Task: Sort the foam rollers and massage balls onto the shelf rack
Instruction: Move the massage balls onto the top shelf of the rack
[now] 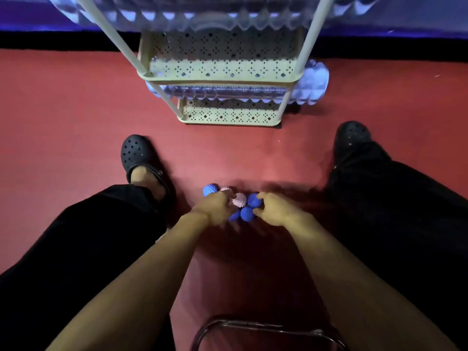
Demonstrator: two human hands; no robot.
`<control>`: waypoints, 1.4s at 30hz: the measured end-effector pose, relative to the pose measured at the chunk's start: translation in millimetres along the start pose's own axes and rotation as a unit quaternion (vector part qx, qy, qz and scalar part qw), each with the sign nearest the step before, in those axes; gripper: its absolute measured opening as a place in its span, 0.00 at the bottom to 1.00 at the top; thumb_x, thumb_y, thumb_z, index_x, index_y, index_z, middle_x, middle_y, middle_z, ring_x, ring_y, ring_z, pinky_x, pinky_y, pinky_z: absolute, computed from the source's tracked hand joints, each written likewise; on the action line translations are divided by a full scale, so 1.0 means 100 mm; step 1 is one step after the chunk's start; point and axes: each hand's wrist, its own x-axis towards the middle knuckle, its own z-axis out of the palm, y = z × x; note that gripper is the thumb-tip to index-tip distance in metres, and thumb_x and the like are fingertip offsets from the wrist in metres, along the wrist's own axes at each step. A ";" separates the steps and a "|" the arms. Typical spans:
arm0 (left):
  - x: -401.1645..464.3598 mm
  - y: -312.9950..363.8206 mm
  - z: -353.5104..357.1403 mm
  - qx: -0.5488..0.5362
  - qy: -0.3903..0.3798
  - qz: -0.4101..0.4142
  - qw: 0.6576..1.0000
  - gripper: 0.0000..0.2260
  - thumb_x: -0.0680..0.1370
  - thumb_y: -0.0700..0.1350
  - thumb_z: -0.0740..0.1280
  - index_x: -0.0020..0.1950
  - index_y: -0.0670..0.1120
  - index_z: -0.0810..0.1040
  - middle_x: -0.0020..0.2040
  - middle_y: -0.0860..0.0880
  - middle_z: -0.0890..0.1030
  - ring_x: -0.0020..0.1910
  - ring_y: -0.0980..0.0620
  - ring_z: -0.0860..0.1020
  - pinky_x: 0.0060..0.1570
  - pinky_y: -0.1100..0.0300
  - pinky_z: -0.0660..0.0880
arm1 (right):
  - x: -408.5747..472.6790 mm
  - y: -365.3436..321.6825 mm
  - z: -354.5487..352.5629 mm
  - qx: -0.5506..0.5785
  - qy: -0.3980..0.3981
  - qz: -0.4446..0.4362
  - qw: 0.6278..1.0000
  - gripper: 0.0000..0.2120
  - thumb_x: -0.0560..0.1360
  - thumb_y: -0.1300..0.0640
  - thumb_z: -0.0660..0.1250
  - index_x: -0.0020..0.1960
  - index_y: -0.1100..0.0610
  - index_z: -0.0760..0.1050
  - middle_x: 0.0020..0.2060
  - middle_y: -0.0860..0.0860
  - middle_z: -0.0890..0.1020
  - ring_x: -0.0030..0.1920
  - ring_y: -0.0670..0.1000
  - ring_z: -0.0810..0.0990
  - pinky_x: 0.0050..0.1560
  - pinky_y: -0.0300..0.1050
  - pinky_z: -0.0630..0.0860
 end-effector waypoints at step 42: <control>-1.75 0.95 -1.58 -0.085 0.331 0.220 0.914 0.27 0.69 0.43 0.79 0.60 0.51 0.68 0.52 0.50 0.73 0.39 0.58 0.73 0.38 0.66 0.68 | -1.69 -0.82 -1.26 0.225 0.412 -0.216 0.856 0.28 0.64 0.55 0.82 0.56 0.53 0.68 0.52 0.47 0.72 0.49 0.46 0.74 0.53 0.45 0.74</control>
